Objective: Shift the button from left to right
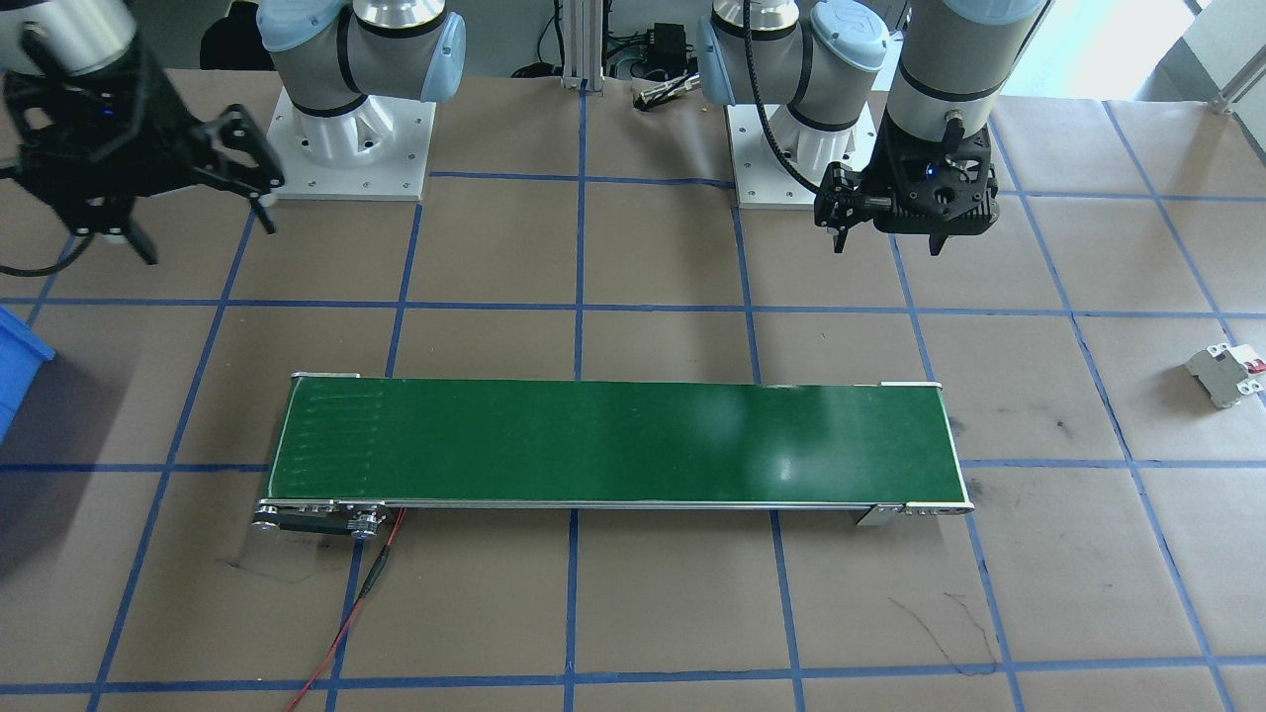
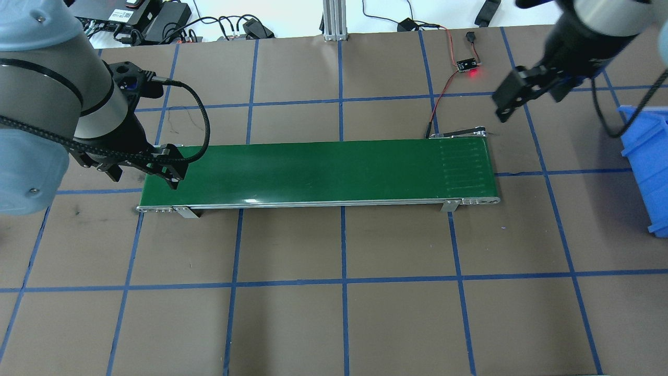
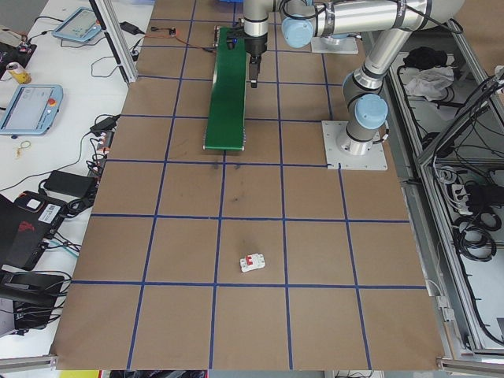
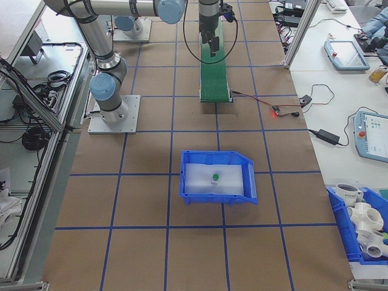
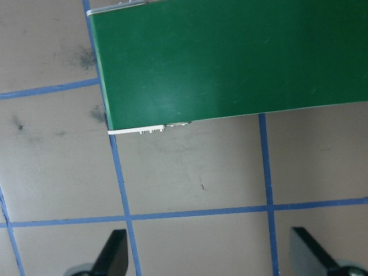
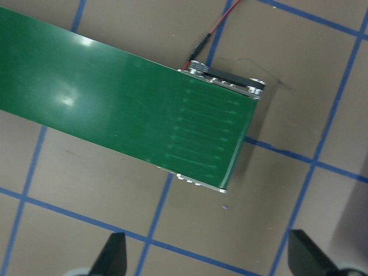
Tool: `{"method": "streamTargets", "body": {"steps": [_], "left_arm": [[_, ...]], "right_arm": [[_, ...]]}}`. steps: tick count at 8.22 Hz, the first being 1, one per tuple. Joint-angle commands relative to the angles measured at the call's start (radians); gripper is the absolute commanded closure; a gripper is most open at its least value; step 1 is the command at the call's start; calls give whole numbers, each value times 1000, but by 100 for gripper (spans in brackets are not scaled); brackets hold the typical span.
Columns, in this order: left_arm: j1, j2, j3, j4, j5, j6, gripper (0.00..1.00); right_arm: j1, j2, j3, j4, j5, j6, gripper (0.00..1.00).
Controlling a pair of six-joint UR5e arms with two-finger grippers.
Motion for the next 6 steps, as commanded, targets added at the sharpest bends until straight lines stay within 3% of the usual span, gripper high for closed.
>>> {"method": "streamTargets", "body": {"steps": [1,6], "left_arm": [[1,-4,-2,-2,-2,14,0],[-1,-23,0,-14,-3,2,0]], "right_arm": [[188,69,-2,-40,9,317,0],[188,77,0,-42,-28,307,0]]}}
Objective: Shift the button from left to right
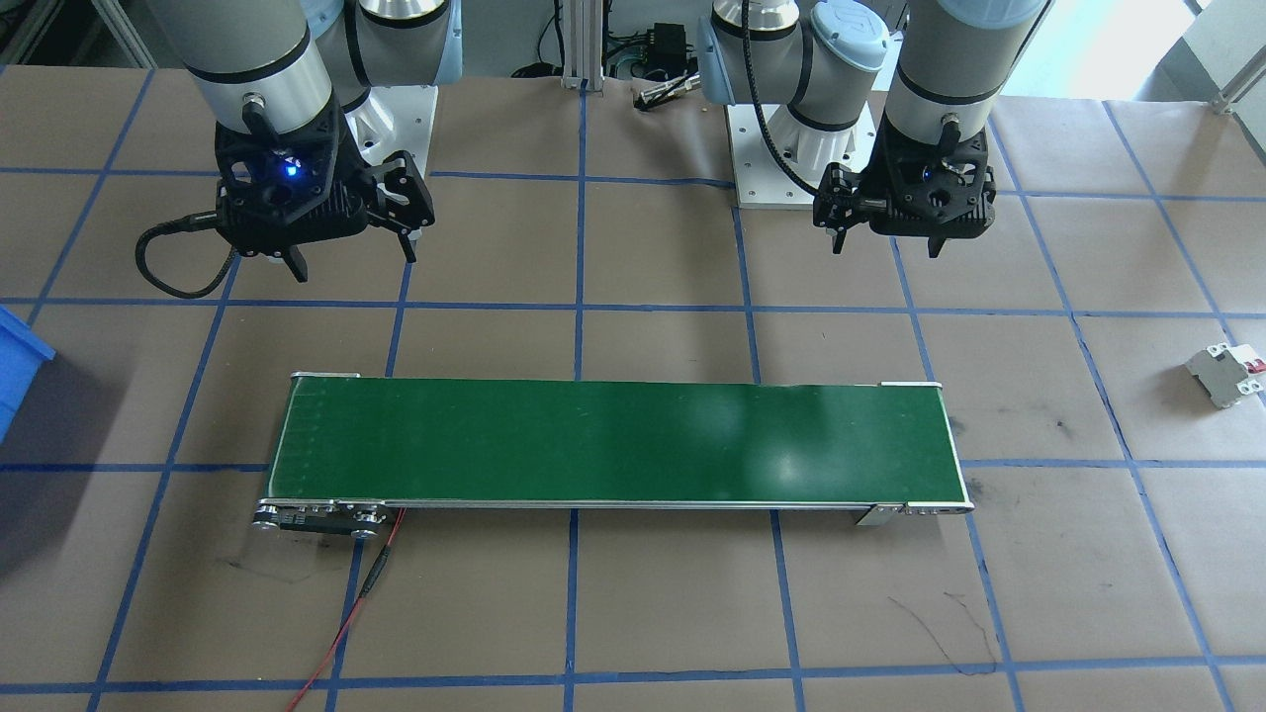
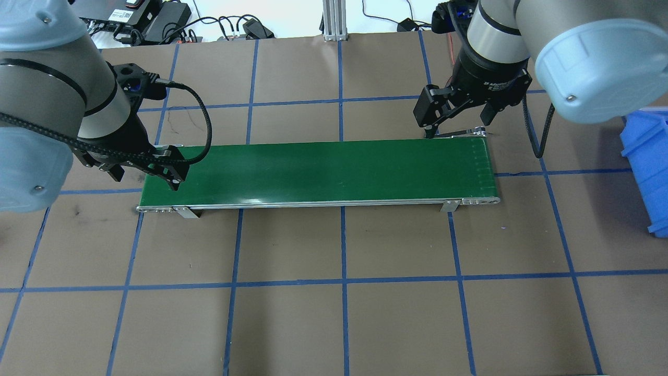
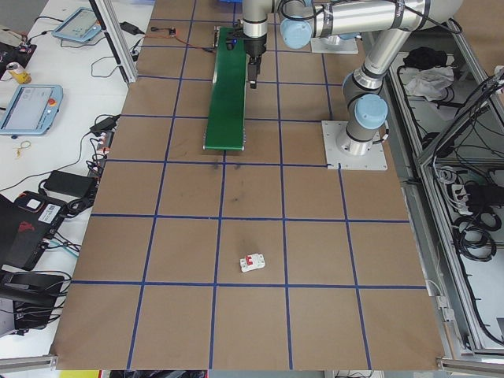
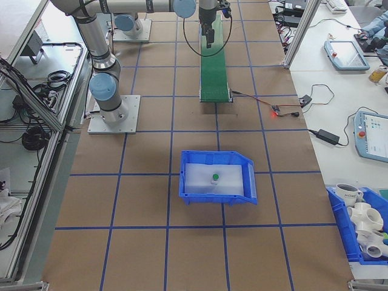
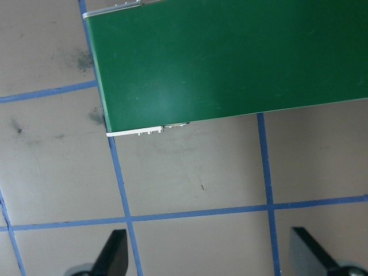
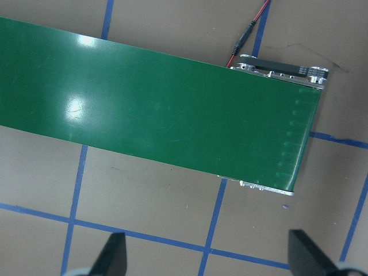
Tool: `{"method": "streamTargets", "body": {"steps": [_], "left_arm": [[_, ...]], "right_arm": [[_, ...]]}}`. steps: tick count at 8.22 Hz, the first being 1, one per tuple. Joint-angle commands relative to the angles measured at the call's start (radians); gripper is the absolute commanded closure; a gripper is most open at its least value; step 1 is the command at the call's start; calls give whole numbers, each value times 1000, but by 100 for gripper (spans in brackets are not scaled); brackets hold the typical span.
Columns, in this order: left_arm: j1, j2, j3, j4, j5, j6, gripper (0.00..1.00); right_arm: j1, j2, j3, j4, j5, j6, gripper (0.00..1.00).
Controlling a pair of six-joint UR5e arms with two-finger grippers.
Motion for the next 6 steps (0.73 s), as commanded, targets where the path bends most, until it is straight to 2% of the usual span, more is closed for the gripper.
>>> {"method": "streamTargets", "body": {"steps": [1,6], "left_arm": [[1,-14,2,-14,-3,-20,0],[3,-24,2,-1,-3,-120,0]], "right_arm": [[1,2,-1,-6,-20,-3,0],[-1,2,1,-2,-20,-3,0]]}}
